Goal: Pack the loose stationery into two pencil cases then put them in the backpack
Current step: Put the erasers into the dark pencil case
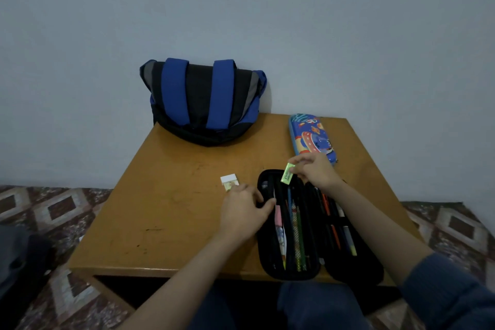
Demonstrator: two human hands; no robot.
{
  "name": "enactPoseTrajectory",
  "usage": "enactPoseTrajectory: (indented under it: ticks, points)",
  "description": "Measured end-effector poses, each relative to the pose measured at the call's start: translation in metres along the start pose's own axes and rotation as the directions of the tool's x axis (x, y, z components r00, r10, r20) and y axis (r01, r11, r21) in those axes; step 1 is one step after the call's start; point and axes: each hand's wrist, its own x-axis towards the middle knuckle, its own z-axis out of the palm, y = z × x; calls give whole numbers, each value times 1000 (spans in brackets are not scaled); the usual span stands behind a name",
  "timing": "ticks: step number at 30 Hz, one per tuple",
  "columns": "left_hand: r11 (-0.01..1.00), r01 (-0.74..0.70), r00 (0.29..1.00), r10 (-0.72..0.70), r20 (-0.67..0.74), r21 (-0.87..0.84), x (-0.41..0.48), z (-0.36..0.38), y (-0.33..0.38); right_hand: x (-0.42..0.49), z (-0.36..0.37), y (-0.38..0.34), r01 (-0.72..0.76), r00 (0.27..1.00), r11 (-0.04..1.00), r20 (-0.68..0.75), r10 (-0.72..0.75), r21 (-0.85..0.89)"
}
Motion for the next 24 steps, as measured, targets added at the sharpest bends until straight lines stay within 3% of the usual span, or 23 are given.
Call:
enactPoseTrajectory:
  ticks: [4, 12, 24]
  points:
    - [994, -11, 1000, 9, 27, 107, 0, 5, 8, -4, 6, 6, -30, 997, 996, 73, 35, -80]
    - [999, 37, 998, -38, 47, 15, 5, 4, 0, -3, 19, 9, -60, 990, 995, 122, 70, -81]
    - [993, 60, 997, -55, 48, -97, 6, 6, -7, -7, 25, 8, 110, 976, 904, 218, -19, -413]
